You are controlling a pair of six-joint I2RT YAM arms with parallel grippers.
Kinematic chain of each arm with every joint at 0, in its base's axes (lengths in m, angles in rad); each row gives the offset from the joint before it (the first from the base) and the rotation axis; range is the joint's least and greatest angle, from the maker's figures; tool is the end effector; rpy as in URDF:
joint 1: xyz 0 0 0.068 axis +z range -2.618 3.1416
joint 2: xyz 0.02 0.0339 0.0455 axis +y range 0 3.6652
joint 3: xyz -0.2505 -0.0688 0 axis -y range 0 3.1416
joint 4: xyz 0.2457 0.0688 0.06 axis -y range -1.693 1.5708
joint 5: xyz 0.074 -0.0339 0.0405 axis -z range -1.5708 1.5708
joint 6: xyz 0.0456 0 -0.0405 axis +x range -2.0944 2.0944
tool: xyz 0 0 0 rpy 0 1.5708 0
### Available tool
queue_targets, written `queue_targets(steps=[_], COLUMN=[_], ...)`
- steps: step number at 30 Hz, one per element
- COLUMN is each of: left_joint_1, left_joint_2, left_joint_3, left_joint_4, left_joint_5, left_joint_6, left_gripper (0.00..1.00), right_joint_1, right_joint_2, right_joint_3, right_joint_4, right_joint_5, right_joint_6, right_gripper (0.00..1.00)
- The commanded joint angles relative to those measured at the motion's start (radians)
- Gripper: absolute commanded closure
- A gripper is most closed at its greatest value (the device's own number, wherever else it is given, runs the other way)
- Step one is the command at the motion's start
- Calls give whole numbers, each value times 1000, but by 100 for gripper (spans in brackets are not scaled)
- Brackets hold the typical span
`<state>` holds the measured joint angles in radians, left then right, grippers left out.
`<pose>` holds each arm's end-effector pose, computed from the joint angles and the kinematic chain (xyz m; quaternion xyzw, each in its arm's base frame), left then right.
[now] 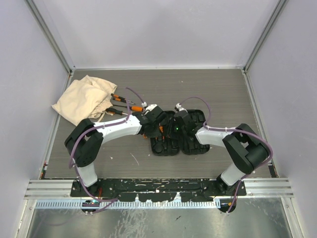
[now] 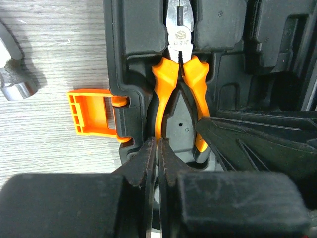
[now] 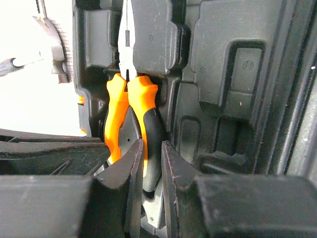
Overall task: Sort the tools into containers
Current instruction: Adjust the pliers in the storage box.
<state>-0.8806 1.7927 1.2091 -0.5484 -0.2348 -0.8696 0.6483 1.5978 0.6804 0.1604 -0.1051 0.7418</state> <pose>0.2396 -0.2736 0.1654 -0.0202 0.9694 -0.0926 0.2263 0.2446 0.1913 0.1233 0.0221 0.9171 0.2902 0.2726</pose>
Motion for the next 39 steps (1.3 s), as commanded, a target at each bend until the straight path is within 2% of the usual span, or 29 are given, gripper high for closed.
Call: queue_targets(steps=[1, 7, 11, 16, 22, 27, 29, 31, 33, 39], left_joint_1=[-14, -12, -11, -2, 12, 11, 12, 11, 14, 38], left_joint_2=[-11, -96, -157, -235, -283, -252, -227, -195, -167, -96], left_joint_3=[-24, 58, 90, 51, -22, -27, -18, -2, 11, 56], left_joint_4=[-66, -99, -116, -123, -79, -40, -21, -5, 14, 40], left_joint_5=[53, 39, 18, -14, -5, 22, 32, 39, 41, 61], left_joint_6=[28, 55, 69, 66, 64, 64, 73, 87, 104, 135], left_gripper=[90, 79, 75, 73, 72, 77, 79, 81, 84, 85], right_joint_1=[11, 9, 10, 10, 2, -1, -1, -1, -1, -1], right_joint_2=[-41, -56, -62, -119, -199, -211, -186, -159, -129, -85], right_joint_3=[-30, 2, 13, 26, 19, 44, 74, 98, 118, 137], right_joint_4=[-176, -200, -198, -190, -117, -134, -163, -179, -190, -211], right_joint_5=[68, 92, 88, 87, 62, 101, 97, 84, 65, 50], right_joint_6=[-24, -28, -30, -38, -41, -68, -94, -112, -126, -125], right_gripper=[89, 82, 70, 55, 51, 53, 61, 76, 83, 87])
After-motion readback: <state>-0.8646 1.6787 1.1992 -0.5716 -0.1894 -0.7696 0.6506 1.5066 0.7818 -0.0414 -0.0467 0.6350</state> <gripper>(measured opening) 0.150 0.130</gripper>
